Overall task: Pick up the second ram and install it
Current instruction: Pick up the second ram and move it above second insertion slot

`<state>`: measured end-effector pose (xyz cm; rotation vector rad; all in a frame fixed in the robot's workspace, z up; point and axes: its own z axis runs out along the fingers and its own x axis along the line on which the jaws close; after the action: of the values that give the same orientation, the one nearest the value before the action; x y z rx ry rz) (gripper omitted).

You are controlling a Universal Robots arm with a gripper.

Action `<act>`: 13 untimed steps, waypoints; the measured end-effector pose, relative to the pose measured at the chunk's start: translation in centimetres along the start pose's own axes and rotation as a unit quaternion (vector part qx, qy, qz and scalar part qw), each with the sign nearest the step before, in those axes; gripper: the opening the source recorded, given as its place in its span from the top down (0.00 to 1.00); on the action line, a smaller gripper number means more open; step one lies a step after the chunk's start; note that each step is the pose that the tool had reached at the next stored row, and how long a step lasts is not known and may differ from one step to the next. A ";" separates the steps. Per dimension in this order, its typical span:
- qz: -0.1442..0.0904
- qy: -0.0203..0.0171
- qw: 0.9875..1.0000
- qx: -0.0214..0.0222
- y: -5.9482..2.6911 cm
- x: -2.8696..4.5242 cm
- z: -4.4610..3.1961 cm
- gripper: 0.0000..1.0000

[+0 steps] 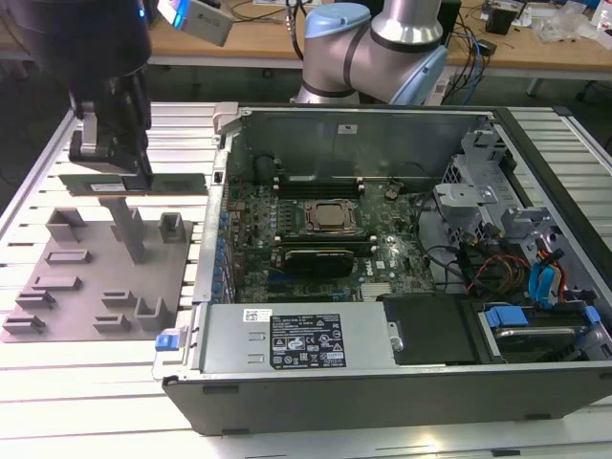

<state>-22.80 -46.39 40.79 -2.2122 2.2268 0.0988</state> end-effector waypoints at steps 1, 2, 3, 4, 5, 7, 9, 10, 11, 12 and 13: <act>0.000 0.000 1.000 0.000 -0.44 -0.01 -0.02 0.89; 0.000 0.000 1.000 0.000 -1.20 -0.02 -0.05 0.89; 0.000 0.000 1.000 0.000 -1.53 -0.03 -0.06 0.89; 0.000 0.000 1.000 0.000 -1.97 -0.03 -0.08 0.89; 0.000 0.000 1.000 0.000 -2.45 -0.04 -0.11 0.89; 0.000 0.000 1.000 0.000 -3.39 -0.06 -0.14 0.89; 0.000 0.000 1.000 0.000 -4.06 -0.08 -0.17 0.89; 0.000 0.000 1.000 0.000 -4.21 -0.08 -0.18 0.89; 0.000 0.000 1.000 0.000 -4.52 -0.09 -0.19 0.89; 0.000 0.000 1.000 0.000 -4.85 -0.10 -0.20 0.89; 0.000 0.000 1.000 0.000 -5.29 -0.11 -0.22 0.89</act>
<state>-17.51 -46.32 40.78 -2.2119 2.2268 0.0988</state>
